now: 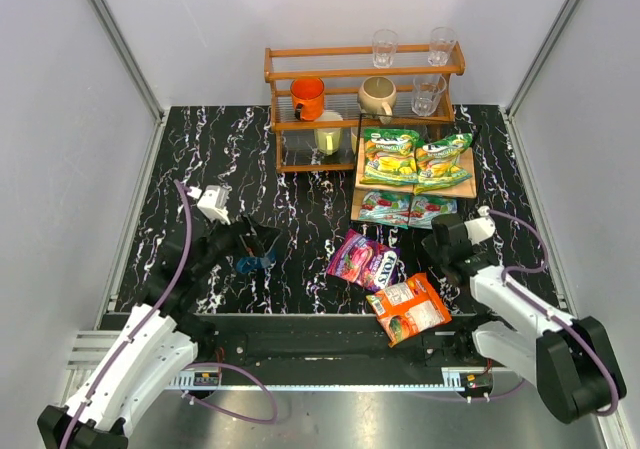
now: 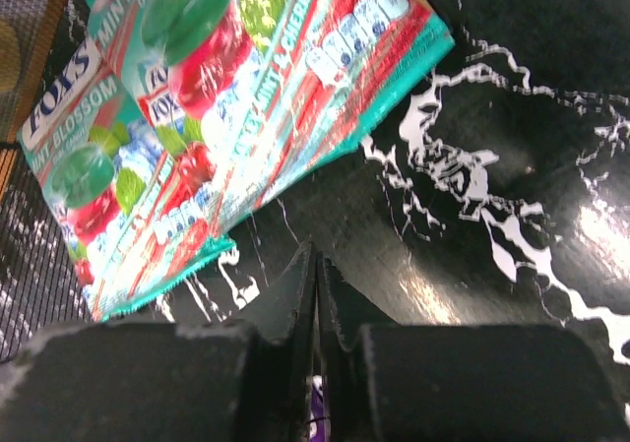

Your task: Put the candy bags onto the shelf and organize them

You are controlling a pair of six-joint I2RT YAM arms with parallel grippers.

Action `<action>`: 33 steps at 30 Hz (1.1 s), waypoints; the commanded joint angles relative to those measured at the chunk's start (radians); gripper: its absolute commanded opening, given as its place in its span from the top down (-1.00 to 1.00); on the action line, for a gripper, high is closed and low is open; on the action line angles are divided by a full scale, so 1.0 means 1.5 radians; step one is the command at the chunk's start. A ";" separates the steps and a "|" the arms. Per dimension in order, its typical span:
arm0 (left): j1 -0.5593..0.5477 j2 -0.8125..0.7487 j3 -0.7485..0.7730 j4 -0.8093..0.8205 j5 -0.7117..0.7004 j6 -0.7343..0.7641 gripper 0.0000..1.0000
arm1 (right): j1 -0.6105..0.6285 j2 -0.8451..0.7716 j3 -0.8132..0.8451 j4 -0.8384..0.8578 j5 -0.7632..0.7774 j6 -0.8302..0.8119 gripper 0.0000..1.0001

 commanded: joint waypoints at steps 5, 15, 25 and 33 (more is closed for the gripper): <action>0.003 -0.036 0.073 -0.079 -0.070 0.009 -0.98 | -0.001 -0.161 -0.043 -0.084 -0.136 -0.036 0.65; 0.004 -0.037 0.116 -0.156 -0.133 0.026 -0.98 | -0.001 -0.317 0.007 -0.238 -0.234 -0.132 -0.60; 0.004 -0.047 0.126 -0.198 -0.182 0.021 -0.98 | -0.001 -0.450 0.056 -0.352 -0.310 -0.147 -0.99; 0.004 -0.061 0.116 -0.204 -0.188 0.007 -0.98 | -0.001 -0.651 0.051 -0.357 -0.361 -0.146 -0.99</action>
